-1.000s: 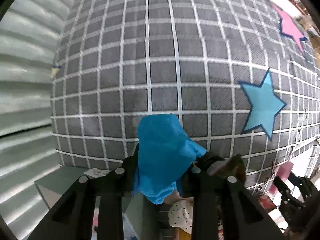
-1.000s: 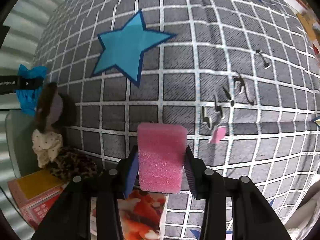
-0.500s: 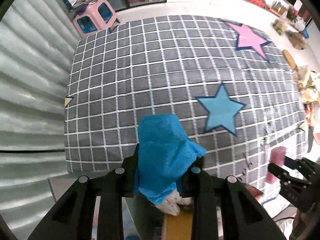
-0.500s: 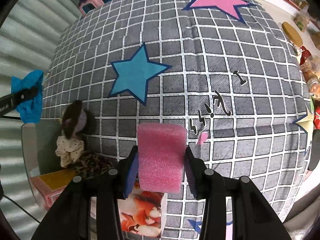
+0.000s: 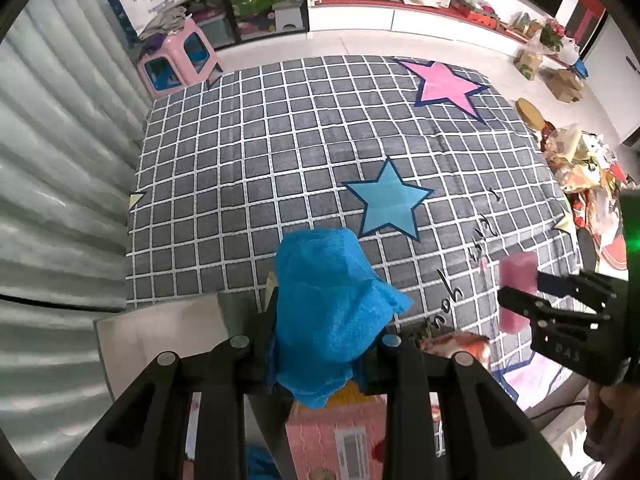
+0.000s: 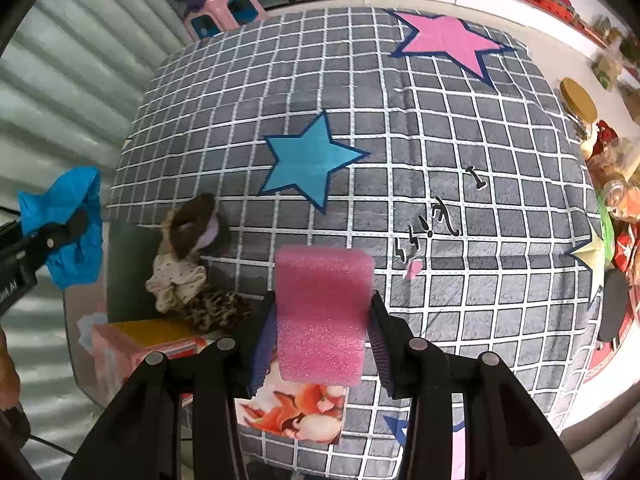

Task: Organize soft objects
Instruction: 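Lift the blue cloth and pink sponge and carry both over the white box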

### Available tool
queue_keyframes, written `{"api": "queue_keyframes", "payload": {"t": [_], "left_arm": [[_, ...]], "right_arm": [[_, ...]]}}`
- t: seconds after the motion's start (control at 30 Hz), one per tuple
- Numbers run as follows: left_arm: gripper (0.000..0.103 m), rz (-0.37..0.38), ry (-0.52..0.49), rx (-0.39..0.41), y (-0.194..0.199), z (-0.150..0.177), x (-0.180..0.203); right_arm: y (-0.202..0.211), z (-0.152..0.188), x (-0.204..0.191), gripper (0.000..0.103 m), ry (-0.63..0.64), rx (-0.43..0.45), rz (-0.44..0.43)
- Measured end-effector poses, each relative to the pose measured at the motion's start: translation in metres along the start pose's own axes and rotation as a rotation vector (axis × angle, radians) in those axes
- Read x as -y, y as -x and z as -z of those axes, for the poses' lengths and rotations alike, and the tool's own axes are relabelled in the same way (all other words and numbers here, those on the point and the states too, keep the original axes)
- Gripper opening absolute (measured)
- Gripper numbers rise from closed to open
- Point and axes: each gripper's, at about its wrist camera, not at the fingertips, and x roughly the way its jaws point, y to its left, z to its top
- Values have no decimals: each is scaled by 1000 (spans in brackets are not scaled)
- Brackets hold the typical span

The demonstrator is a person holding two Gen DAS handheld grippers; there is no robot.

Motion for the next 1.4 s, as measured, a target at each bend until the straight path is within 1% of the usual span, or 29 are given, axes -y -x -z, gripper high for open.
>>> {"api": "queue_keyframes", "payload": {"t": [0.3,0.5,0.77,0.87,1.0,1.17,1.4], "left_arm": [[31,19,17,19,26,41,3],[31,37,-1,36,40,63,10],[31,66,-22,39,53,97,13],[31,58,-22,41,57,113,9],[31,48,1,30,58,133,-4],[31,25,59,23,61,157,-29],[31,-30,157,12,62,188,-66]], "right_arm": [[21,20,-16,44,28,14,5],[28,35,-25,44,36,12,10],[34,66,-38,44,57,-10,12],[32,82,-48,44,68,-23,13],[29,102,-64,44,90,-45,4],[26,123,-92,44,141,-61,-13],[26,143,-139,44,263,-79,-44]]}}
